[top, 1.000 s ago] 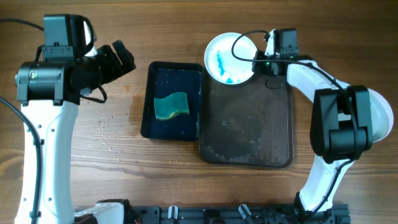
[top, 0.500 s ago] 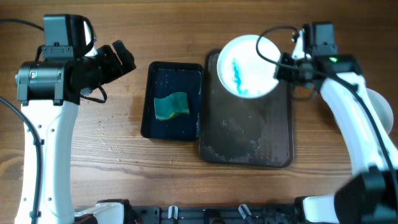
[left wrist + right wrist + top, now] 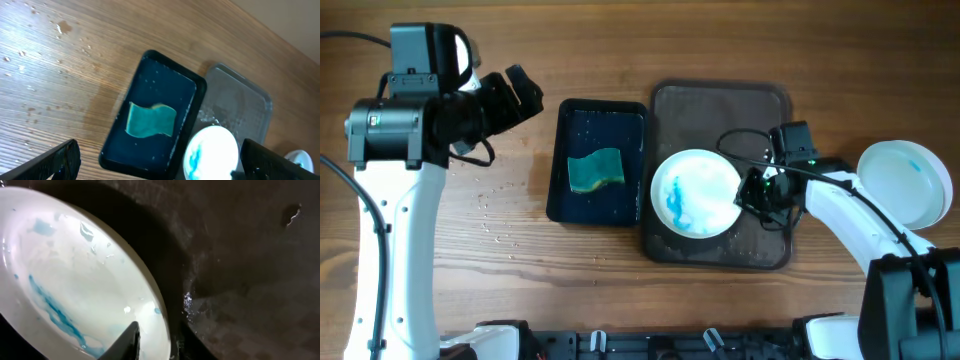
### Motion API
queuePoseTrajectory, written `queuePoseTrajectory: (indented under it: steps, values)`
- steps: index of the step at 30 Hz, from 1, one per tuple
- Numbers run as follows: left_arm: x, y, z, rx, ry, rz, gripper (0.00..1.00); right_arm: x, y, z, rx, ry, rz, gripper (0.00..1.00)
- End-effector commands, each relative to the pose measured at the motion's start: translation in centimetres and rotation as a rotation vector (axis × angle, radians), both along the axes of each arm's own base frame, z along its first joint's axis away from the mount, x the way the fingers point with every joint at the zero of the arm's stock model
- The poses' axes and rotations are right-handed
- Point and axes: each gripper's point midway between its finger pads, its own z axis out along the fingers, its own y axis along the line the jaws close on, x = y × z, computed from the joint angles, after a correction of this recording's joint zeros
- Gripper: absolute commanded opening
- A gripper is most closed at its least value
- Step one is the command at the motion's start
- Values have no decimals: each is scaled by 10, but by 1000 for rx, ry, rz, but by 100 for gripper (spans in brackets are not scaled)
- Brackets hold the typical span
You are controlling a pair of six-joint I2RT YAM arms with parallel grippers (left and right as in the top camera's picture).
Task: Clean dirty plates on tray and stack at the side
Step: 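Grasp the green sponge in the basin with the left gripper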
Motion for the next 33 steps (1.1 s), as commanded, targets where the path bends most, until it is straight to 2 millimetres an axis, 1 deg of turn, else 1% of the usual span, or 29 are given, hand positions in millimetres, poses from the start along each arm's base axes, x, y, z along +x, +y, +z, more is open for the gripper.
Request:
queuePoseTrajectory:
  steps: [1, 3, 4, 5, 6, 7, 10, 11, 12, 15, 17, 18, 19, 20, 21, 22, 23, 24, 25, 27, 29, 31, 33]
  values:
    - [-6, -16, -8, -20, 51, -75, 100, 27, -10, 42, -82, -186, 117, 28]
    - [-10, -26, -23, 14, 103, -143, 96, 35, -8, 67, -113, -308, 262, 27]
    - [-10, -29, -35, 46, 144, -159, 93, 36, -8, 77, -129, -362, 329, 27]
    - [-9, -31, -46, 71, 178, -167, 92, 34, -8, 83, -141, -388, 365, 27]
    - [-8, -36, -61, 92, 214, -182, 88, 32, -9, 88, -152, -408, 399, 27]
    - [-6, -42, -74, 100, 245, -200, 86, 30, -9, 90, -155, -413, 411, 27]
    - [-1, -60, -124, 114, 351, -249, 75, 24, -10, 89, -153, -391, 413, 27]
    - [1, -66, -147, 113, 402, -242, 70, 23, -10, 87, -152, -381, 412, 27]
    - [3, -70, -167, 112, 445, -232, 68, 22, -10, 86, -151, -373, 412, 27]
    - [5, -81, -221, 126, 548, -255, 65, 21, -10, 84, -150, -364, 412, 29]
    - [6, -90, -246, 115, 593, -273, 64, 21, -10, 83, -149, -360, 406, 29]
    - [6, -96, -263, 106, 614, -286, 60, 21, -10, 83, -149, -359, 407, 30]
    - [7, -99, -275, 108, 628, -294, 56, 21, -10, 83, -149, -359, 406, 30]
    - [6, -103, -286, 113, 642, -302, 48, 20, -10, 83, -149, -358, 406, 30]
    - [4, -106, -297, 119, 660, -311, 38, 20, -10, 83, -149, -358, 404, 30]
    - [1, -107, -302, 124, 673, -315, 19, 21, -12, 83, -157, -352, 386, 30]
    - [0, -108, -305, 127, 681, -319, 4, 21, -18, 81, -179, -337, 354, 31]
    - [-1, -107, -304, 127, 685, -319, 4, 19, -24, 80, -209, -315, 311, 36]
    - [-1, -107, -302, 127, 683, -319, 4, 18, -30, 78, -231, -296, 273, 39]
    - [0, -107, -294, 124, 674, -316, 4, 17, -38, 74, -268, -270, 235, 39]
    - [2, -105, -280, 121, 651, -319, 4, 20, -43, 66, -299, -256, 233, 41]
    - [5, -104, -262, 125, 618, -329, 4, 22, -40, 57, -291, -248, 268, 44]
    - [8, -104, -244, 131, 581, -346, 4, 24, -32, 45, -258, -235, 336, 45]
